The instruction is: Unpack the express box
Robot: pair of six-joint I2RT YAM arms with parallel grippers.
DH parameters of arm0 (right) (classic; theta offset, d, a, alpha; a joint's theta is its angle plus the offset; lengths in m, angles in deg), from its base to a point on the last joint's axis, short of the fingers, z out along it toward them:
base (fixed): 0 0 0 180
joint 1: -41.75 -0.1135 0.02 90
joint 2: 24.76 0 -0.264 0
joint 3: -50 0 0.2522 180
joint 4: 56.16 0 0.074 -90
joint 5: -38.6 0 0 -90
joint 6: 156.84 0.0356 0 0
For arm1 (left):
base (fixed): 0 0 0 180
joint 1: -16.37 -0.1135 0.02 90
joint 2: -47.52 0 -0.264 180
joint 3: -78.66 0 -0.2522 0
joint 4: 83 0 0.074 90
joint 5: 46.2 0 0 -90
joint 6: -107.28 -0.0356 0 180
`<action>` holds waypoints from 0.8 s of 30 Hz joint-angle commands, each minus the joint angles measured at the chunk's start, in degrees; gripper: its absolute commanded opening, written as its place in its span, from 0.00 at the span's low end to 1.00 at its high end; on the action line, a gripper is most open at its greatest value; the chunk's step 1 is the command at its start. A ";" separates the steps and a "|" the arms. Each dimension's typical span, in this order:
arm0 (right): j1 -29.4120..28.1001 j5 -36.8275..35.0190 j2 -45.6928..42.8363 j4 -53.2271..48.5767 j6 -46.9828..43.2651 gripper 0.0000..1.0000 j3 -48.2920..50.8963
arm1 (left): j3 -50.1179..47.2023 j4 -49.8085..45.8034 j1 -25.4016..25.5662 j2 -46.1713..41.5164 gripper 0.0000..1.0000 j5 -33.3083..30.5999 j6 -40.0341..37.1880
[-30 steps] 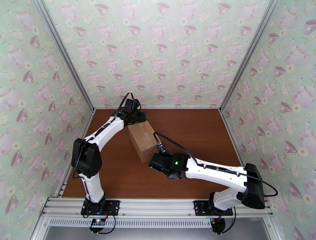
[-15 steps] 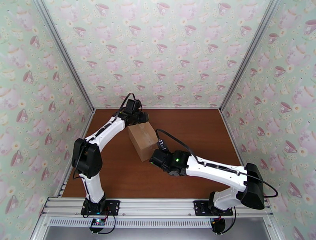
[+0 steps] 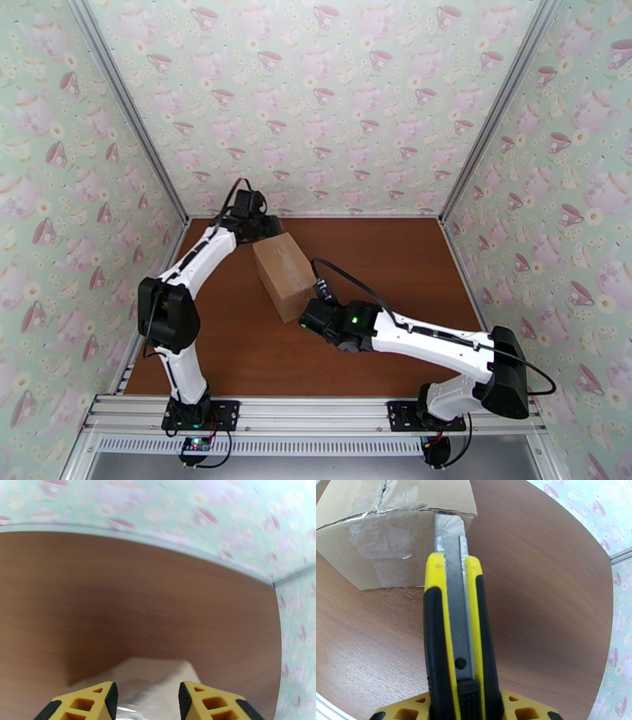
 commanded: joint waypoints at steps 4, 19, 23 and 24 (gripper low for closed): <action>0.11 -2.14 -0.89 1.66 0.55 0.00 -1.83 | 5.74 -3.14 -4.42 4.05 0.47 -0.33 -2.04; 0.16 -2.25 -0.76 1.54 0.04 0.00 -2.25 | -1.75 3.92 -2.60 9.88 0.43 12.72 -3.22; 0.14 -2.30 -0.43 1.62 -0.41 0.00 -2.36 | -4.08 8.03 -1.84 9.79 0.43 18.10 -3.20; 0.14 -2.29 -0.37 1.67 -0.49 0.00 -2.43 | -4.45 8.82 -1.75 9.83 0.43 18.88 -3.27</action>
